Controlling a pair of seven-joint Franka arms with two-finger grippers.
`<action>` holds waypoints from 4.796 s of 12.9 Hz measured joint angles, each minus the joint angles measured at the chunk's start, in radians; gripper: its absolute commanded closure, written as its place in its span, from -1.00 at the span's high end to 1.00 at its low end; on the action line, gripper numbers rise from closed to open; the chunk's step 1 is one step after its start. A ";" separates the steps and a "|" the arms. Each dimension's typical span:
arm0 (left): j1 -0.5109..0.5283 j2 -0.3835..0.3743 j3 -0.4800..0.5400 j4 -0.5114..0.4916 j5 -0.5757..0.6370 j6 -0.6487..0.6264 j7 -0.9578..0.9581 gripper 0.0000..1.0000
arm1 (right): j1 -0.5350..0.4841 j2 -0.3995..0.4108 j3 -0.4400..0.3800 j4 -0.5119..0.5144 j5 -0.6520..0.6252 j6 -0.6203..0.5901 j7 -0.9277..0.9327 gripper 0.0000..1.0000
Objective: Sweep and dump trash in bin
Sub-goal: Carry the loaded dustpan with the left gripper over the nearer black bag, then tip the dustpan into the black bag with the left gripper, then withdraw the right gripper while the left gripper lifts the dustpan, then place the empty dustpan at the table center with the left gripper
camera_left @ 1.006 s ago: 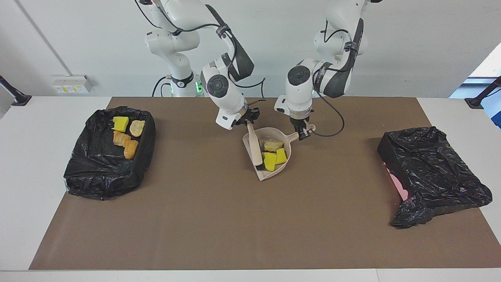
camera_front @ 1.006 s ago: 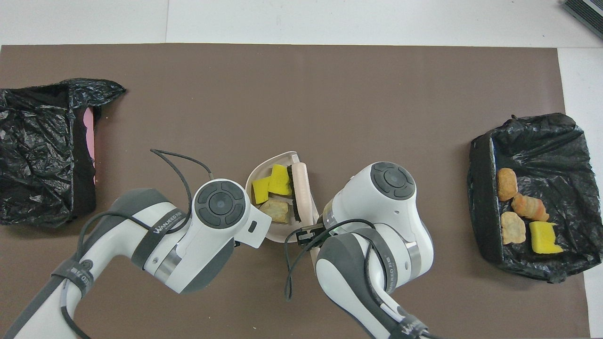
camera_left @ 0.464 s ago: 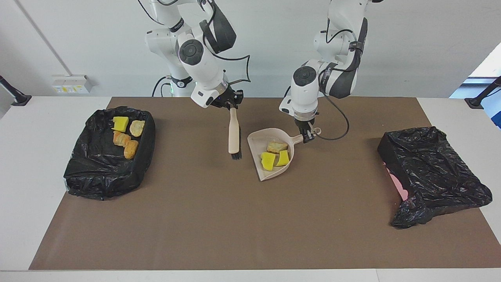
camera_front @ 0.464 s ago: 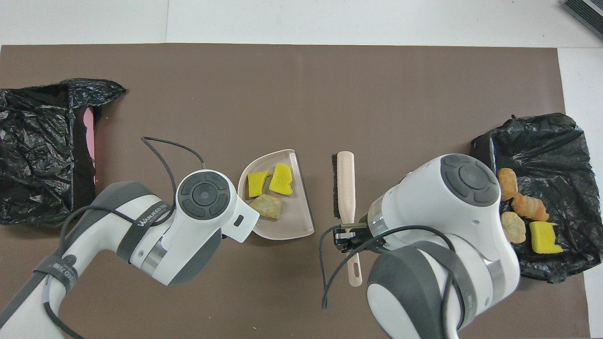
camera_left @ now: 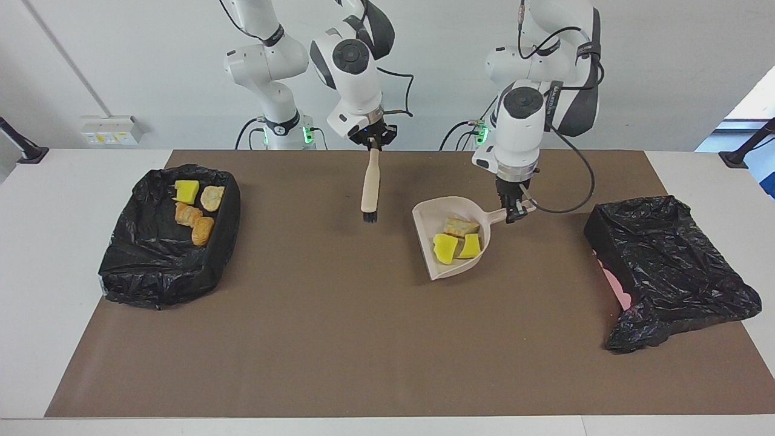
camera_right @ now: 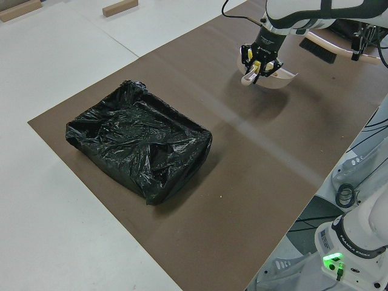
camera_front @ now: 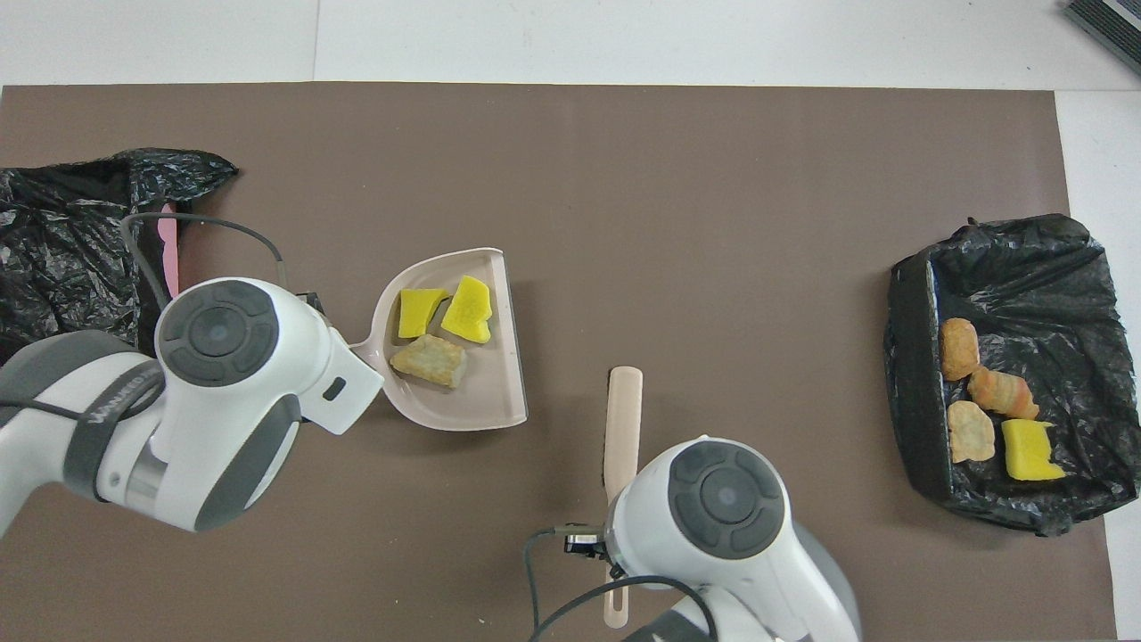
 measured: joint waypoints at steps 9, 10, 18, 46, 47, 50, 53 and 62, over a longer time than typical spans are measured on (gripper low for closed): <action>0.004 -0.101 0.504 0.031 -0.067 -0.036 0.419 -1.00 | 0.186 0.056 0.003 -0.185 -0.016 0.228 0.049 -1.00; 0.005 -0.101 0.566 0.045 -0.069 -0.036 0.444 -1.00 | 0.191 0.061 0.003 -0.190 -0.026 0.231 0.052 -1.00; 0.025 0.102 0.833 0.303 0.029 0.029 0.624 -1.00 | 0.195 0.070 0.001 -0.217 -0.035 0.287 0.051 1.00; 0.056 0.233 0.497 0.581 0.535 -0.390 0.491 -1.00 | -0.290 0.085 -0.288 0.536 -0.312 -0.138 -0.390 1.00; 0.056 0.224 0.466 0.581 0.482 -0.423 0.424 -1.00 | -0.288 0.085 -0.324 0.564 -0.312 -0.177 -0.430 1.00; 0.055 0.197 0.392 0.553 0.265 -0.501 0.108 -1.00 | -0.326 0.083 -0.367 0.656 -0.313 -0.333 -0.539 1.00; 0.057 0.168 0.290 0.479 0.158 -0.503 -0.196 -1.00 | -0.362 0.072 -0.374 0.688 -0.313 -0.394 -0.576 1.00; 0.050 0.236 -0.127 0.338 -0.034 -0.307 -1.154 -1.00 | -0.362 0.072 -0.387 0.678 -0.313 -0.398 -0.576 1.00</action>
